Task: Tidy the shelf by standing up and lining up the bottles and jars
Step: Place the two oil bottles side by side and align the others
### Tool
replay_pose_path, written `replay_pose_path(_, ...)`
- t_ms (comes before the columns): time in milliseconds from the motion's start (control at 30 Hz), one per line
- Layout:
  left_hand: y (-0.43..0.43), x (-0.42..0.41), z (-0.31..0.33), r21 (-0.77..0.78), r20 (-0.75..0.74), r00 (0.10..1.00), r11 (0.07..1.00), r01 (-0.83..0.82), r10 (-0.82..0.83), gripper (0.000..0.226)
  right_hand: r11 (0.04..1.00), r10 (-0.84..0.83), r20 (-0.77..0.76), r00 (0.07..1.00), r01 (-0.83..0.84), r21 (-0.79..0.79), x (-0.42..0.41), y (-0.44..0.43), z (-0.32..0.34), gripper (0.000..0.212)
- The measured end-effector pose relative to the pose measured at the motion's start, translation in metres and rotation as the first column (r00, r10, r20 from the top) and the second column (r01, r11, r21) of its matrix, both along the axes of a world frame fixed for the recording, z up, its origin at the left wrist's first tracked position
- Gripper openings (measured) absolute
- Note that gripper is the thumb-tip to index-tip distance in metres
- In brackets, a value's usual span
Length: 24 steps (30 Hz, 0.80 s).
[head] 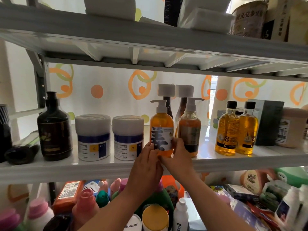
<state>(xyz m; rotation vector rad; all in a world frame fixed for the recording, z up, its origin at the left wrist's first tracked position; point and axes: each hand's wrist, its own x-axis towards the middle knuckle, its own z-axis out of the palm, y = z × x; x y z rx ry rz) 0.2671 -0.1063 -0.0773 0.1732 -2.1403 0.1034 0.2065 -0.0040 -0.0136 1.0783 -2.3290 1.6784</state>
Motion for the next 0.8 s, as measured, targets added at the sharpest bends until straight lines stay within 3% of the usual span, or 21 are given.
replay_pose_path(167,0.006,0.0,0.002,0.139,-0.069,0.998,0.99,0.013,-0.003,0.041,1.0,-0.025,-0.023,0.999,0.025,0.0,0.0,0.0,-0.003,0.042)
replay_pose_path(467,0.019,0.001,0.011,0.155,-0.032,0.997,0.985,-0.071,0.076,0.053,0.999,-0.039,-0.04,0.998,0.04,0.005,-0.004,-0.003,-0.005,0.029)
replay_pose_path(800,0.019,0.003,0.008,0.11,0.036,0.99,0.984,-0.14,0.137,0.054,0.996,-0.065,-0.059,0.996,0.068,0.053,-0.002,-0.004,-0.005,0.034)
